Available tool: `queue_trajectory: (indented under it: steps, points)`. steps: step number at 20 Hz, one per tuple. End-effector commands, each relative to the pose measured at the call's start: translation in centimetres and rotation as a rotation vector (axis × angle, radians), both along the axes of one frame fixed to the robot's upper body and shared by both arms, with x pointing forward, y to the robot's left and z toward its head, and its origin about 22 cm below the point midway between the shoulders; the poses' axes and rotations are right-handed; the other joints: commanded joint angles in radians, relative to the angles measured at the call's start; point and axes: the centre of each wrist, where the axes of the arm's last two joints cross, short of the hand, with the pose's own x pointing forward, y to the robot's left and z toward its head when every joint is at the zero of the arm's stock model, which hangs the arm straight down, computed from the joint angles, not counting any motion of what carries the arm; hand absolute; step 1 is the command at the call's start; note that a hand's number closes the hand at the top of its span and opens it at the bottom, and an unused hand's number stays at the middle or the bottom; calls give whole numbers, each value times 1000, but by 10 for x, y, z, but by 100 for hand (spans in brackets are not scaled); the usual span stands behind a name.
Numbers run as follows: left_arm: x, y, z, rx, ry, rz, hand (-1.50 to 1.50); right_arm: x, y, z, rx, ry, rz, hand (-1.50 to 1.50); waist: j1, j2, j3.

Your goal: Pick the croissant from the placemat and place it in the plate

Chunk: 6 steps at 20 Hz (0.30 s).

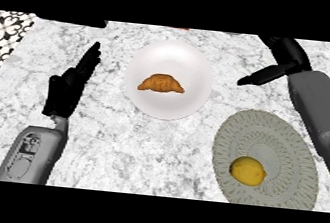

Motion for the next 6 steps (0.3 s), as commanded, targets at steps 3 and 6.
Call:
queue_trajectory:
  steps: [3, 6]
  points:
    - [1, -9, -1, -12, 6, -5, 0, -7, -35, 2, 12, 1, -3, -150, 10, 8, 1]
    - [3, 4, 14, 6, -11, -27, 0, -10, -35, -4, 7, -6, -34, -150, 32, 13, 2]
